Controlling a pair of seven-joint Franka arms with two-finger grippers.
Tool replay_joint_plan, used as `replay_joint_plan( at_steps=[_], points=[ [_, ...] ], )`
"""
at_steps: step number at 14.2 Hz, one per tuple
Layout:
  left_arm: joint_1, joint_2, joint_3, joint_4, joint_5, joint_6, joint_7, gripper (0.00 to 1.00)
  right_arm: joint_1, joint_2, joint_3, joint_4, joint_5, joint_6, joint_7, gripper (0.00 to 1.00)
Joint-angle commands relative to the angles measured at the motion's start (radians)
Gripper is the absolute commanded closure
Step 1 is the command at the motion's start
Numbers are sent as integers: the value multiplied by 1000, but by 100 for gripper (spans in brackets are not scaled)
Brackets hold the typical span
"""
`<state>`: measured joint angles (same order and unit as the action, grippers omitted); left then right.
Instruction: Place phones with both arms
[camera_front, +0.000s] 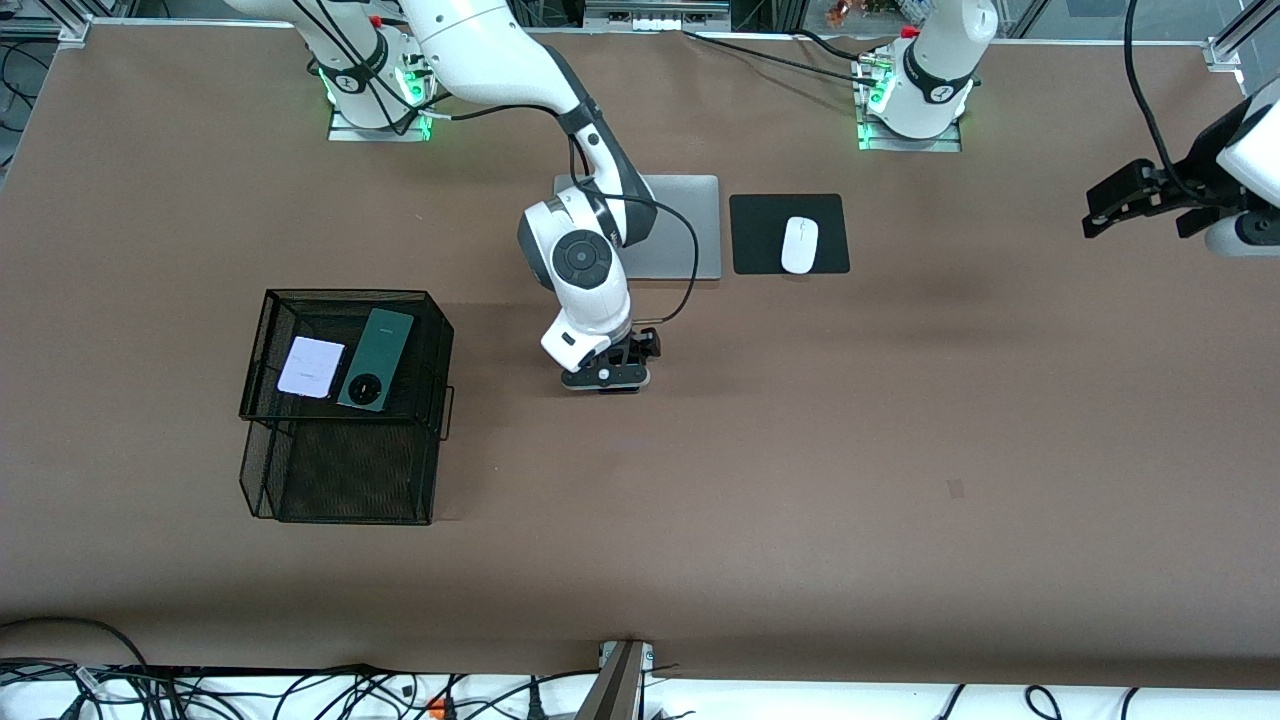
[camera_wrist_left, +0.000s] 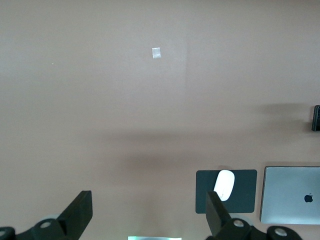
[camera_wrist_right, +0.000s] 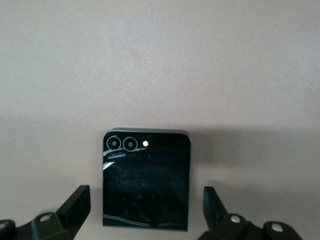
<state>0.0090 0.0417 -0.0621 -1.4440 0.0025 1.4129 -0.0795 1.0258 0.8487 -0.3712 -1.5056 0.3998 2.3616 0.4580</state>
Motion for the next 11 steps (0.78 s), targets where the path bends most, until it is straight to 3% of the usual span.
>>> replay_joint_plan(
  at_steps=[1,11],
  points=[
    [5,-23,-4,-32,-19,6,9,0,-6,19,8,24,11,8,-12,1],
    [-1,-23,-5,-10,-19,3,6,0,0,41,8,16,10,33,-65,1]
  ],
)
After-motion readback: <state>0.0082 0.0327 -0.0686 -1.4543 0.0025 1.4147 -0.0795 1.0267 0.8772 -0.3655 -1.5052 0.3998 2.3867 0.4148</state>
